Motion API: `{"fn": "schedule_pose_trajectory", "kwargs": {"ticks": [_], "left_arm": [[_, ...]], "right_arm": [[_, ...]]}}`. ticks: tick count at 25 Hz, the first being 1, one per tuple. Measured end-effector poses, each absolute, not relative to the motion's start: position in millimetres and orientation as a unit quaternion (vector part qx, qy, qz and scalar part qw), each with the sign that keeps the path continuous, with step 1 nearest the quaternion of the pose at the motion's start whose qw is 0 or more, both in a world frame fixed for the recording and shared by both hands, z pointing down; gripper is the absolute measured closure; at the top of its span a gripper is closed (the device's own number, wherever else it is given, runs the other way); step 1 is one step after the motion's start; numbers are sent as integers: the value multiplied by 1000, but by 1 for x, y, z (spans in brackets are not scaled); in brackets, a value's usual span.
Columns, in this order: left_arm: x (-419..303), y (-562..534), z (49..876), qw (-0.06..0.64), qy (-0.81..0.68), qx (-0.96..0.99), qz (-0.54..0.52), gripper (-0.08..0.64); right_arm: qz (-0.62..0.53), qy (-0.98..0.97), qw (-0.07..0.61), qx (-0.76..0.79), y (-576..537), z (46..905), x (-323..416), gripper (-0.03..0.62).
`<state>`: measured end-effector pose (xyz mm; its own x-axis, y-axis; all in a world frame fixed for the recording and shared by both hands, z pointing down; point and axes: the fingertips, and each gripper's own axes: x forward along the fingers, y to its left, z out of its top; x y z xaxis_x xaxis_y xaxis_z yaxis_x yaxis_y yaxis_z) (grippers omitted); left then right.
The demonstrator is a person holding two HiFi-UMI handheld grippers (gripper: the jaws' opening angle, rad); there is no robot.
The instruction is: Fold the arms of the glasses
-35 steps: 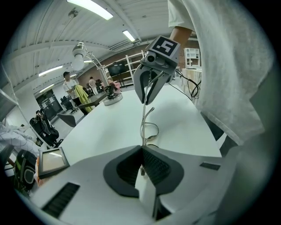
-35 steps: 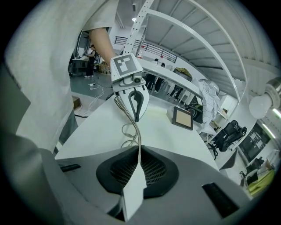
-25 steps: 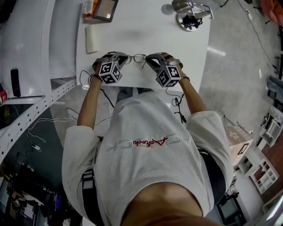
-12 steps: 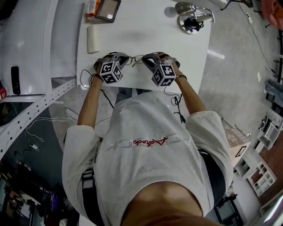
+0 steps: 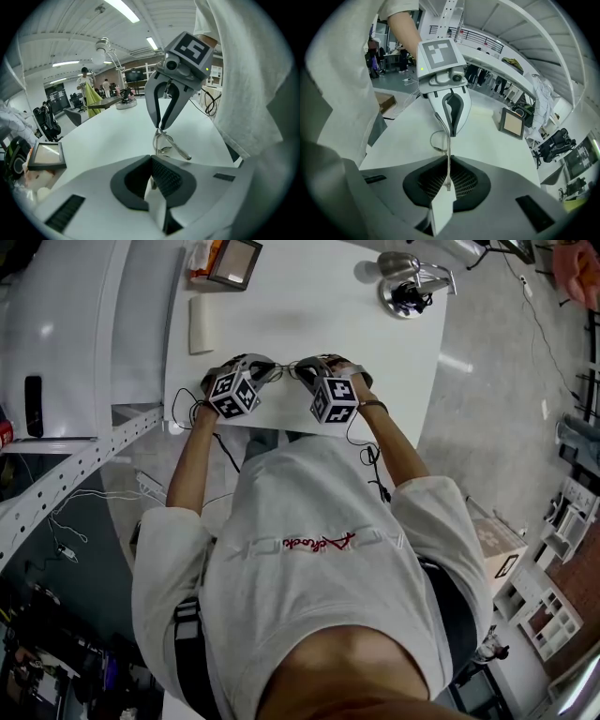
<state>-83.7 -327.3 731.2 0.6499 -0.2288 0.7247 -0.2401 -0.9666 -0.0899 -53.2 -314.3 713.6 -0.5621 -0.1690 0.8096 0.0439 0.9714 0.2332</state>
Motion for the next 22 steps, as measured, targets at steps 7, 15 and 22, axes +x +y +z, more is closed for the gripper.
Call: {"fn": "schedule_pose_trajectory", "kwargs": {"ticks": [7,15,22], "left_arm": [[-119,-338,711,56,-218,911,345,531],[-142,-333,699,64,-261,905,330,531],[-144,-332,691,63,-273,906,319,531]], "right_arm": [[-125,-864,487,33,-316,724,-61,549],[-141,-846,514,20,-315,743,-64,549],[-146,-842,520,15,-315,746,-65,512]]}}
